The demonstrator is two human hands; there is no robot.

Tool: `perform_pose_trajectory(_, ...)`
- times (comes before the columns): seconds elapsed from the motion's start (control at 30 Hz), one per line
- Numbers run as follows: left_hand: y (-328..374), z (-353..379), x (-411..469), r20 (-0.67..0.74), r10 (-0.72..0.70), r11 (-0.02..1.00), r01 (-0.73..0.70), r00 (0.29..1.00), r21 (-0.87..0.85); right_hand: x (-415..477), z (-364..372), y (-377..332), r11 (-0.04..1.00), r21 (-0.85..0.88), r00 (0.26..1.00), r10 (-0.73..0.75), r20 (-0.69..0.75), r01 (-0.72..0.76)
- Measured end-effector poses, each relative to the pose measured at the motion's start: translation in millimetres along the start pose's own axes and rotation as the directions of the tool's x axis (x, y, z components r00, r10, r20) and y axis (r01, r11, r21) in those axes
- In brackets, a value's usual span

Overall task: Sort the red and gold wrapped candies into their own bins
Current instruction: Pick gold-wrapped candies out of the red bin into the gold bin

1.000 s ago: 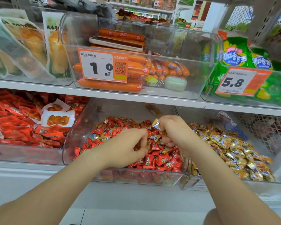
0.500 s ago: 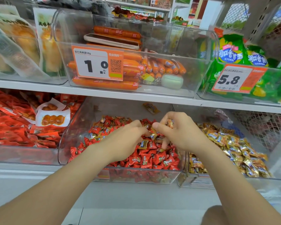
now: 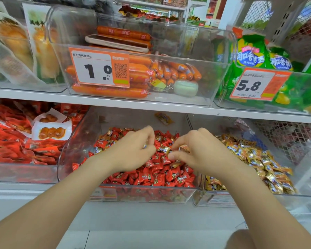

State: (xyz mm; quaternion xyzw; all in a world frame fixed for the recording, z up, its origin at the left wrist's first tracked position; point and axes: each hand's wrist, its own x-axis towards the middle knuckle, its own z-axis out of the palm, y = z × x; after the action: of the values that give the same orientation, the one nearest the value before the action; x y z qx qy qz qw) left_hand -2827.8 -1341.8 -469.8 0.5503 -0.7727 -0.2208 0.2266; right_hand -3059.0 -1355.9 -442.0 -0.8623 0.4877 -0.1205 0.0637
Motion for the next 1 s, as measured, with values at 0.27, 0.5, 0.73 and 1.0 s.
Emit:
perform_pose_trajectory(0.27, -46, -24, -10, -0.196, -0.169, 0.969, 0.198, 0.966, 0.144, 0, 7, -16, 0.922, -0.385, 0.984, 0.028, 0.176, 0.042)
perform_pose_trajectory(0.5, -58, -29, -16, -0.050, -0.106, 0.984, 0.112, 0.993, 0.136, 7, 8, -25, 0.999, -0.034, 0.999, 0.001, -0.046, -0.003)
perform_pose_trajectory(0.73, -61, -24, -16, 0.187, -0.086, 0.956, 0.028, 0.979, 0.294, 38, 33, -56, 0.975, 0.222, 1.000, 0.001, -0.017, 0.003)
perform_pose_trajectory(1.0, -64, -22, -16, 0.207, -0.055, 0.950, -0.012, 0.977, 0.311, 69, 56, -56, 0.999, 0.053, 0.989, -0.001, 0.149, -0.006)
